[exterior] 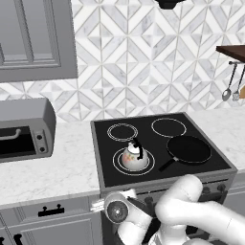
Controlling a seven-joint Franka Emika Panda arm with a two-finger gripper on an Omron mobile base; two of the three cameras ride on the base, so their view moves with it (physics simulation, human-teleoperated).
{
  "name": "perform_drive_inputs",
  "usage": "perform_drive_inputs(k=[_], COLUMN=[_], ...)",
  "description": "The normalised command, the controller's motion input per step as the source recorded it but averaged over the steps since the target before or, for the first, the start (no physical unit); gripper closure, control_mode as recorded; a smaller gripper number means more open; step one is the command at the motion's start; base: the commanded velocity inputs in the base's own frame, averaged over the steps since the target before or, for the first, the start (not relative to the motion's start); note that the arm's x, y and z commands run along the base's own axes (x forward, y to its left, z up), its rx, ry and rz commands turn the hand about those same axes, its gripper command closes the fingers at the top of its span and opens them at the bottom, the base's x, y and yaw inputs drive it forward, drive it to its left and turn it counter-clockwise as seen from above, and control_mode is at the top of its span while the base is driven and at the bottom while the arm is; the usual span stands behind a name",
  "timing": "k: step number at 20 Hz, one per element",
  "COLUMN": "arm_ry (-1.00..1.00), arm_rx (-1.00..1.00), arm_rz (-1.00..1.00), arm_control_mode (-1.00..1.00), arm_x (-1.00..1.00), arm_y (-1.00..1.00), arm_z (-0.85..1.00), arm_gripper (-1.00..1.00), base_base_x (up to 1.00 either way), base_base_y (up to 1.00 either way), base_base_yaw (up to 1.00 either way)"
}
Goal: Pick the kettle from the counter and place it on a stove burner. Then turn the burner on.
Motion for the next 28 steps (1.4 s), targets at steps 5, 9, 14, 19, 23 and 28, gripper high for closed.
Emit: perform_drive_inputs(k=[5, 9, 14, 19, 23, 28], arm_ry=[-0.26, -0.21, -0.2, -0.13, -0.1, -0.04], arm_rx=[0.0, 0.0, 0.0, 0.0, 0.0, 0.0], arm_rz=[-0.02, -0.02, -0.04, -0.03, -0.01, 0.0], arm_control_mode=[-1.0, -1.0, -1.0, -1.0, -1.0, -1.0], arm_x=[0.0, 0.0, 0.0, 0.0, 0.0, 0.03], arm_y=[0.0, 0.0, 0.0, 0.0, -0.01, -0.07], arm_z=[-0.44, -0.32, -0.07, 0.0, 0.0, -0.05], arm_gripper=[-1.0, -1.0, -1.0, -1.0, -1.0, -1.0], base_base_x=[0.0, 0.0, 0.0, 0.0, 0.0, 0.0], base_base_y=[0.0, 0.0, 0.0, 0.0, 0.0, 0.0], base_base_yaw=[0.0, 0.0, 0.0, 0.0, 0.0, 0.0])
